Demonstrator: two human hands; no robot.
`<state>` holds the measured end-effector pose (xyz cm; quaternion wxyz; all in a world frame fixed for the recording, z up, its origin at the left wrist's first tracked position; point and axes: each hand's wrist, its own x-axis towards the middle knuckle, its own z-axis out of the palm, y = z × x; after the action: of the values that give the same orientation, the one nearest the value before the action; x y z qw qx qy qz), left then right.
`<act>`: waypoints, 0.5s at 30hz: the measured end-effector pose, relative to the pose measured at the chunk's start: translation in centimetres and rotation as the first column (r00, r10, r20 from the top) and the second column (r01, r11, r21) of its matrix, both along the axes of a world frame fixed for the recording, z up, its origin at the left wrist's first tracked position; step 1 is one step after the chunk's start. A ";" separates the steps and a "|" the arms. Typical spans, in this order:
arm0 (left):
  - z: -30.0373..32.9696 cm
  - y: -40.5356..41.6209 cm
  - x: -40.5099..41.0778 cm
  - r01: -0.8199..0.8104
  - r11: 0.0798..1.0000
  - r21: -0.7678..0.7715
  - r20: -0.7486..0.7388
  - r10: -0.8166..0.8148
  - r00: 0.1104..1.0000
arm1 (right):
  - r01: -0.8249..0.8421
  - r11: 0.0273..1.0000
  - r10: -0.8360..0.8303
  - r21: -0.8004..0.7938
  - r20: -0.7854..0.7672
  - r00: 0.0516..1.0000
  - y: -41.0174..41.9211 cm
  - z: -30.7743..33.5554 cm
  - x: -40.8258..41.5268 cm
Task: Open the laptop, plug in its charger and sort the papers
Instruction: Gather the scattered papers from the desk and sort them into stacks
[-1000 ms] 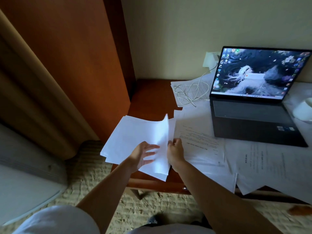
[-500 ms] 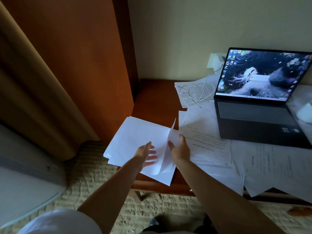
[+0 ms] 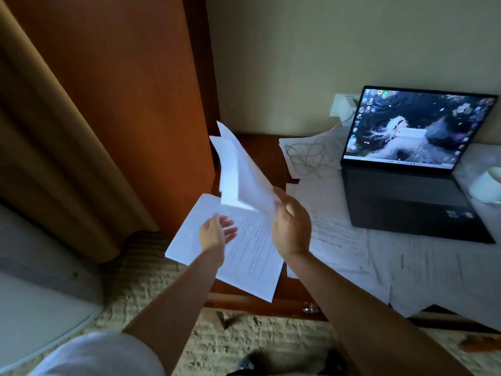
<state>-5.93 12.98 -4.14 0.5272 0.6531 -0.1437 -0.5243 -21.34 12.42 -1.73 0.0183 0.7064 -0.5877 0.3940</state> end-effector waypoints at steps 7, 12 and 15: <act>-0.5 1.0 1.5 0.115 0.993 0.023 -0.402 -0.096 0.911 | -0.345 0.929 0.367 0.135 -0.460 0.808 2.0 -3.0 -0.1; -1.4 2.9 1.4 0.120 0.980 0.158 -0.354 -0.057 0.934 | -0.373 0.552 0.594 0.746 -0.038 0.804 4.0 -4.0 0.0; -2.0 3.4 1.9 0.162 0.964 0.212 -0.245 -0.108 0.963 | -0.347 0.525 0.490 0.777 0.058 0.870 3.8 -3.6 -0.4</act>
<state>-4.02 16.42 -6.11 0.4236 0.6330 -0.0640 -0.6448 -21.73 16.26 -5.29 -0.3289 0.7962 -0.5063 0.0382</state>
